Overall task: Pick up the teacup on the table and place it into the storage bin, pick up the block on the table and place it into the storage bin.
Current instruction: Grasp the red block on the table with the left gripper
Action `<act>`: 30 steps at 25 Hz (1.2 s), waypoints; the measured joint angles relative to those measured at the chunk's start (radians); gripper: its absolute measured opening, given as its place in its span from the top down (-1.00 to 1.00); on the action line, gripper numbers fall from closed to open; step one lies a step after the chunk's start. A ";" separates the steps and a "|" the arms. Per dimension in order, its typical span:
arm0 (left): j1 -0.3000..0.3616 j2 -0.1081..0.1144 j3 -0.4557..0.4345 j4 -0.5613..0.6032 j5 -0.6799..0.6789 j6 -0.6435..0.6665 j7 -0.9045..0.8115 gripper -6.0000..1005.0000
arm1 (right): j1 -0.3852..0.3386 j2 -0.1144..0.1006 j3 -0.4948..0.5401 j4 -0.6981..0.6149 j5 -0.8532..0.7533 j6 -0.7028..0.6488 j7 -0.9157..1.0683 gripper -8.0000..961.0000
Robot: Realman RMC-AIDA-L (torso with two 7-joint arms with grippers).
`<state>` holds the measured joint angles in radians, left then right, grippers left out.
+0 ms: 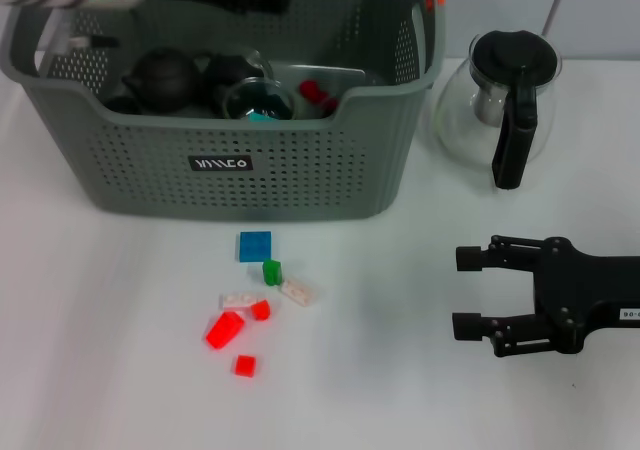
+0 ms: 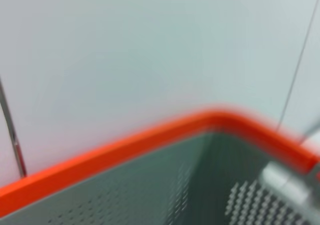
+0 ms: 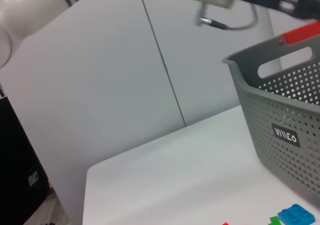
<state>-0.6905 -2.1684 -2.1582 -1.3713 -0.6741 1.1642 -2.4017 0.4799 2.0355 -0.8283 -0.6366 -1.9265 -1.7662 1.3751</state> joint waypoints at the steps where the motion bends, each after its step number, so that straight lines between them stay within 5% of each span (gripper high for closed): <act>1: 0.071 0.004 -0.028 -0.081 -0.138 0.038 0.025 -0.77 | -0.001 0.000 0.000 0.000 0.000 -0.001 0.000 -0.90; 5: 0.187 0.002 -0.111 -0.143 -0.396 0.125 0.148 -0.77 | -0.001 0.000 0.000 0.000 -0.001 0.000 0.000 -0.90; 10: 0.291 0.005 -0.269 -0.079 -0.665 0.396 0.416 -0.77 | 0.005 0.000 0.000 0.000 -0.001 0.001 0.000 -0.90; 16: 0.367 0.016 -0.310 0.058 -0.621 0.700 0.808 -0.77 | 0.018 0.003 0.000 0.000 -0.004 0.003 0.000 -0.90; 30: 0.389 -0.001 -0.205 0.177 -0.260 0.647 0.858 -0.77 | 0.021 0.006 0.000 0.000 -0.006 0.005 0.008 -0.90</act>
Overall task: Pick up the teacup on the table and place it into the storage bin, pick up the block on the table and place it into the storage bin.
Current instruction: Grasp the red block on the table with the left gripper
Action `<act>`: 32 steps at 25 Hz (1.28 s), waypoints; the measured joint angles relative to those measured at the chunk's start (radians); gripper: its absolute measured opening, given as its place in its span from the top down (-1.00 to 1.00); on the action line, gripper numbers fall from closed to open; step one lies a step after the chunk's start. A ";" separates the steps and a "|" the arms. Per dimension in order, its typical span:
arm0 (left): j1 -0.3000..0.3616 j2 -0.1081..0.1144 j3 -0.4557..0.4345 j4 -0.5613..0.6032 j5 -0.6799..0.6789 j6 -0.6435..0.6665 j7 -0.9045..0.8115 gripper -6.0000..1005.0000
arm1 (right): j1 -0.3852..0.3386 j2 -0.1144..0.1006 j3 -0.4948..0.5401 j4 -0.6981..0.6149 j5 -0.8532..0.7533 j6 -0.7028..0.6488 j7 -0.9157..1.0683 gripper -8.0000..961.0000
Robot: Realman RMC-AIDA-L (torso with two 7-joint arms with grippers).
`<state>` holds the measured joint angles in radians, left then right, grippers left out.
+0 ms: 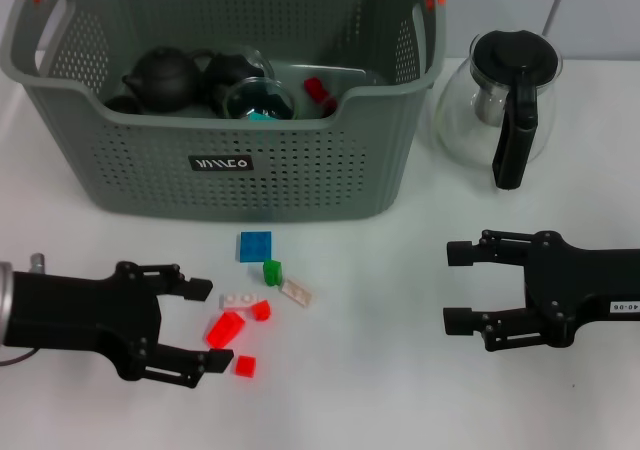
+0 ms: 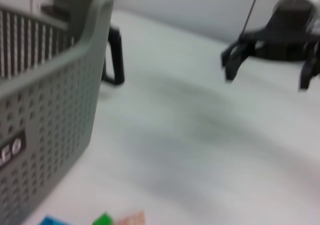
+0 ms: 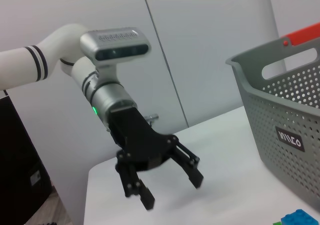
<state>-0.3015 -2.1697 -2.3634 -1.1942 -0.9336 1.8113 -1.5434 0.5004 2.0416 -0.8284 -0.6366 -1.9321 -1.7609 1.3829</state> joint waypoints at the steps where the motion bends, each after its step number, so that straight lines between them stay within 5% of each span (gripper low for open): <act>1: -0.001 0.000 0.020 -0.001 0.013 -0.017 -0.015 -0.77 | 0.000 0.000 0.000 0.000 0.000 0.000 0.000 -0.90; 16: -0.012 -0.002 0.471 -0.147 0.258 -0.327 -0.484 -0.73 | -0.006 0.001 0.000 0.000 0.000 0.000 -0.004 -0.90; 32: -0.049 -0.002 0.601 -0.199 0.345 -0.358 -0.773 -0.52 | -0.011 0.000 0.000 0.002 -0.001 0.008 -0.007 -0.90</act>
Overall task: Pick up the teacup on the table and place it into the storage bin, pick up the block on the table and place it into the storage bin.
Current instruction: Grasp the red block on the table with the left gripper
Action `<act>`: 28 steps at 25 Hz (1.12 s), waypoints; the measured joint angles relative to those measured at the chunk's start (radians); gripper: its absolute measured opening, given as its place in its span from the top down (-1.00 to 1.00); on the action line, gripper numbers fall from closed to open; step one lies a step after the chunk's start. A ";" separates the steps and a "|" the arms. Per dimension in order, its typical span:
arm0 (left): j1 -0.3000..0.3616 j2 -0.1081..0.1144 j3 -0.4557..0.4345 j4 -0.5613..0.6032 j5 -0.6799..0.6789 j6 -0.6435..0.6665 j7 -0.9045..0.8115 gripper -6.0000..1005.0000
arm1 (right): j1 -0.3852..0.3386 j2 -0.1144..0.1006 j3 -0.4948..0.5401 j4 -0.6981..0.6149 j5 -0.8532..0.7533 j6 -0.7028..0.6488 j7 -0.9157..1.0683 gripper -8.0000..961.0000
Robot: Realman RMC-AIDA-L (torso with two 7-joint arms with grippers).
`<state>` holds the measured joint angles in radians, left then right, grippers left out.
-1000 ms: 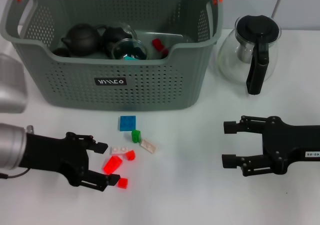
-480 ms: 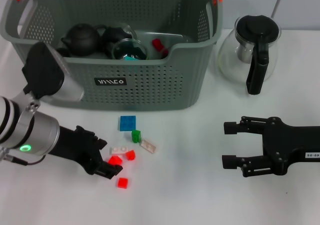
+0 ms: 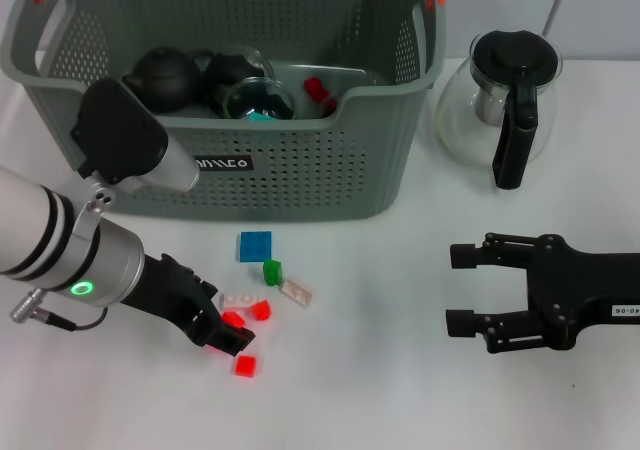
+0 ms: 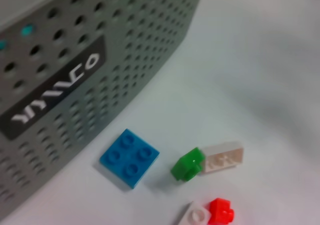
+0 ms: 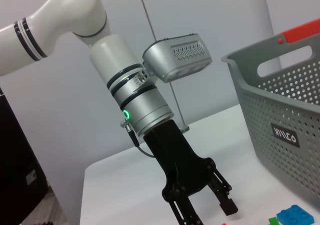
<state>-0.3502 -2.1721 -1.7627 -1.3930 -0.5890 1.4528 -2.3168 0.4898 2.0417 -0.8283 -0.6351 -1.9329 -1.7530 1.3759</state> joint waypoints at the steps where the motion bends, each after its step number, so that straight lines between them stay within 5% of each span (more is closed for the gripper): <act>1: -0.001 0.000 0.005 0.000 0.006 -0.003 -0.017 -0.51 | 0.001 0.000 0.000 0.000 0.000 0.002 0.000 -0.90; 19: -0.027 0.000 0.089 0.003 0.075 -0.014 -0.166 -0.33 | 0.003 0.000 0.000 0.000 0.000 0.003 0.000 -0.90; 28: -0.027 0.000 0.114 0.000 0.083 -0.020 -0.167 0.05 | 0.001 -0.001 0.000 0.000 0.000 0.003 0.000 -0.90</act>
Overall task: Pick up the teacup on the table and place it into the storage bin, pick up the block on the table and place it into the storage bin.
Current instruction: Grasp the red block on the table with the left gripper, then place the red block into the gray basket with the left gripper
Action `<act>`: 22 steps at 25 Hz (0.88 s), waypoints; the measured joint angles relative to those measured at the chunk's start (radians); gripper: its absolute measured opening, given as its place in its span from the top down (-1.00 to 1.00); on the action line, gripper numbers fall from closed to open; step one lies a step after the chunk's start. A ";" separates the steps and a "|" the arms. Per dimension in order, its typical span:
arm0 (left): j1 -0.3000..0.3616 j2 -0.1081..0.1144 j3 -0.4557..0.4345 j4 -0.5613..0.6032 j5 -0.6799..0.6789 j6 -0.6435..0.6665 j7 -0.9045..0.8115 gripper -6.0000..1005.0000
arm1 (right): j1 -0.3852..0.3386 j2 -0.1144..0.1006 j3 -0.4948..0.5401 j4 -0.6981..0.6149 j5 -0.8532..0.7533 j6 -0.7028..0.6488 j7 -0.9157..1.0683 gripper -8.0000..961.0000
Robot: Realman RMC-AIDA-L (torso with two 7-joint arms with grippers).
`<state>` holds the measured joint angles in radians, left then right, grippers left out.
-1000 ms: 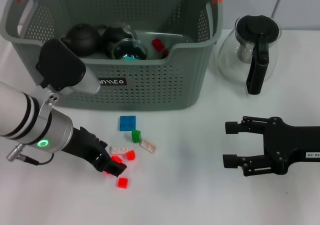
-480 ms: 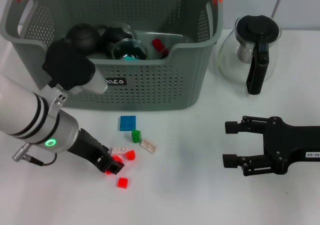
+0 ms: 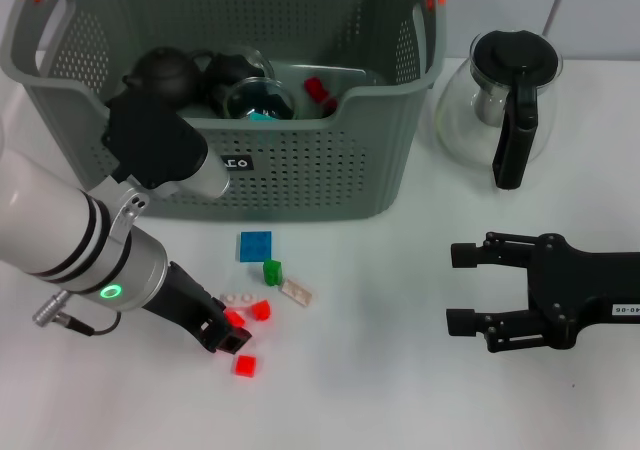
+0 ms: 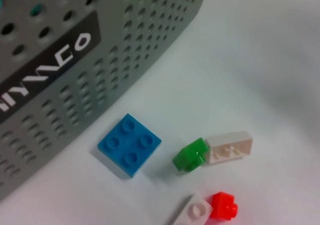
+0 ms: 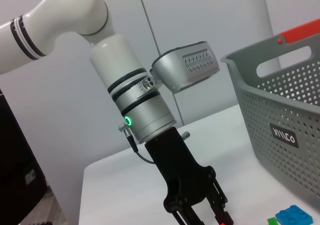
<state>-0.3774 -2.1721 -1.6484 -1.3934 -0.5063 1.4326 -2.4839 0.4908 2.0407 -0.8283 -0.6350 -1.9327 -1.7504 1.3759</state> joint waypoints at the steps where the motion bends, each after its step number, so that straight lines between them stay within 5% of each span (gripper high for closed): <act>1: 0.000 0.000 0.000 0.000 0.005 0.000 -0.001 0.08 | -0.001 0.000 0.000 0.000 0.000 0.000 0.000 -0.90; 17: -0.014 0.001 0.000 -0.028 0.018 0.042 -0.024 0.61 | -0.002 -0.002 0.000 0.002 0.000 0.000 0.000 -0.90; 22: -0.026 0.004 -0.158 -0.144 -0.074 0.220 0.062 0.59 | -0.001 -0.004 0.000 0.002 0.000 0.000 0.000 -0.90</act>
<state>-0.4037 -2.1677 -1.8064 -1.5371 -0.5800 1.6527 -2.4215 0.4893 2.0365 -0.8284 -0.6335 -1.9327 -1.7502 1.3759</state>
